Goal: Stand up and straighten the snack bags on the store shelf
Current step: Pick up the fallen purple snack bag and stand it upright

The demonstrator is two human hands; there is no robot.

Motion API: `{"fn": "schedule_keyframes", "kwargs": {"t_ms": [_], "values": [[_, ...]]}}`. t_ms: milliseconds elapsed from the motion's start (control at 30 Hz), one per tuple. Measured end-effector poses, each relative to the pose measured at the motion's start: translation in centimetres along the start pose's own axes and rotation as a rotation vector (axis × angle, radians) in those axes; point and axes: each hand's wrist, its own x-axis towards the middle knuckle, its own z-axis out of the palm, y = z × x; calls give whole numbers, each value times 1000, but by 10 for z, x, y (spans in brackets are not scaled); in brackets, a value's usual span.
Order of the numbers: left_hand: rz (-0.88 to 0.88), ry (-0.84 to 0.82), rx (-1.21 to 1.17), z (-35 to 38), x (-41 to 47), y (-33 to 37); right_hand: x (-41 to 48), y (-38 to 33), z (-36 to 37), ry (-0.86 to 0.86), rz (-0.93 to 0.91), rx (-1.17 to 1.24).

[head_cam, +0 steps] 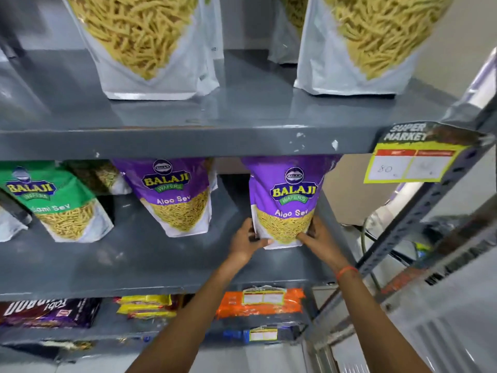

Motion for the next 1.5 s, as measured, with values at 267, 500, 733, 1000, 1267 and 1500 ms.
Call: {"fn": "schedule_keyframes", "kwargs": {"t_ms": [267,500,733,1000,1267,1500], "values": [[48,0,8,24,-71,-19,-76,17,-8,23,64,88],[66,-50,51,21,-80,-9,-89,4,8,196,15,113],[445,325,221,-18,-102,16,-109,-51,105,656,-639,-275],[257,613,88,-138,-59,-24,-29,-60,204,238,-346,-257],[21,-18,20,-239,-10,-65,28,-46,243,46,100,-14],[21,3,24,-229,-47,-68,-20,-39,234,52,99,30]]}}
